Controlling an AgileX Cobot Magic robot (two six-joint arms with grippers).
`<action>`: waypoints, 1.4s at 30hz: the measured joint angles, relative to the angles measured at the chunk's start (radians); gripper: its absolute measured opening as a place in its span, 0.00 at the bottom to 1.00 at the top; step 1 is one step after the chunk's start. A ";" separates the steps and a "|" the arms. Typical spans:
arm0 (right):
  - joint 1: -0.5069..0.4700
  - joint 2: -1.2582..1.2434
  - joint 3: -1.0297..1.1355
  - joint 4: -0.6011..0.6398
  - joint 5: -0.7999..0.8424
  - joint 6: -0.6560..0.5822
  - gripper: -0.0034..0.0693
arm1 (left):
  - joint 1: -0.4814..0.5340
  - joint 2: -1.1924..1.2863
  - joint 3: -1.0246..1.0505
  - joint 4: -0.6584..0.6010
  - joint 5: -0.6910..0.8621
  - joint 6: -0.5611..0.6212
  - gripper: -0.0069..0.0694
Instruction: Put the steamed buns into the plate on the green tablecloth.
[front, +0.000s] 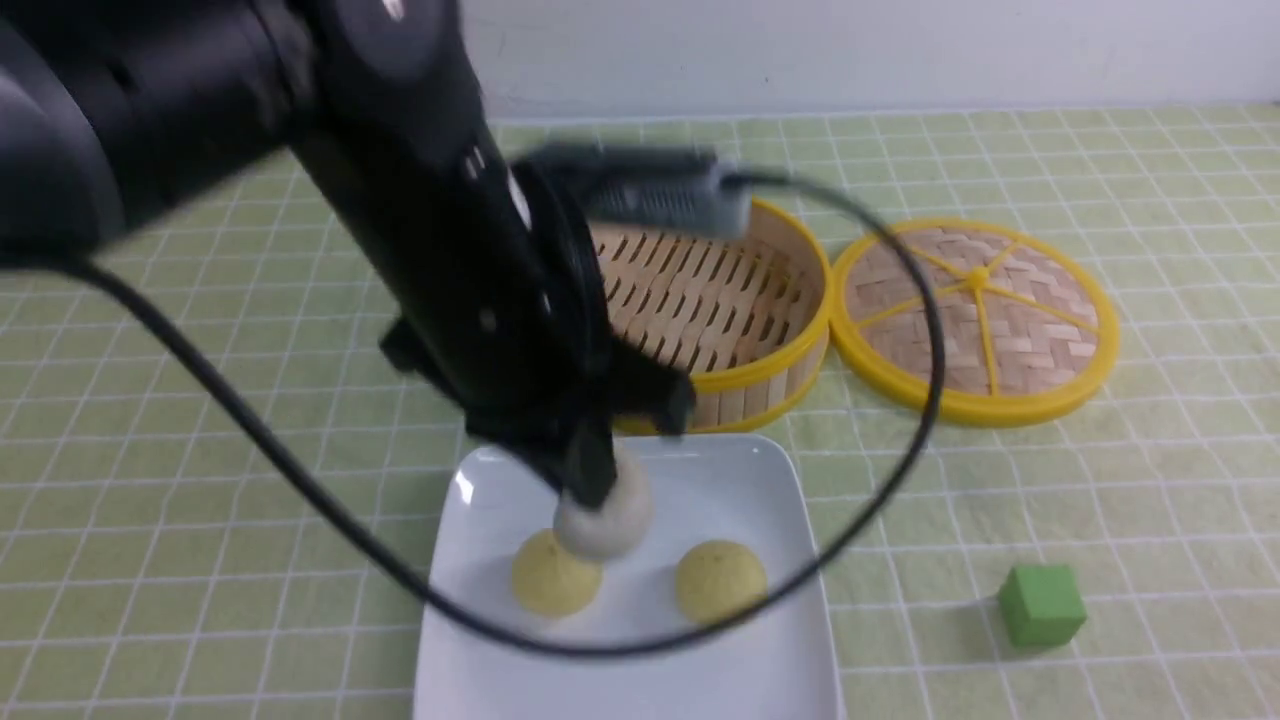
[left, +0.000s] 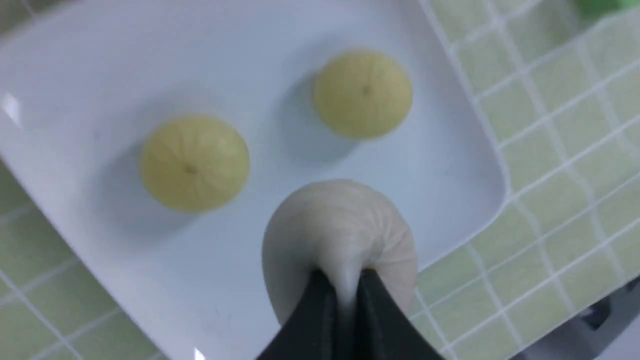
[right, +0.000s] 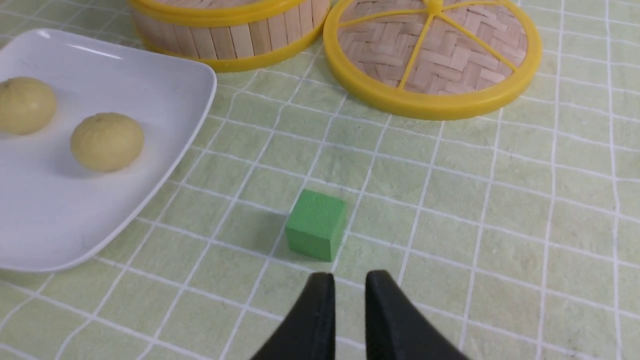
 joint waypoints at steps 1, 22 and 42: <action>0.000 0.000 0.000 0.001 0.000 0.000 0.21 | -0.021 0.005 0.055 0.007 -0.034 -0.018 0.12; 0.000 -0.003 -0.028 0.085 0.059 0.000 0.21 | -0.092 0.119 0.243 0.002 -0.398 -0.125 0.33; 0.000 -0.005 0.081 0.145 -0.362 0.000 0.03 | -0.092 -0.045 0.140 0.209 -0.194 -0.134 0.45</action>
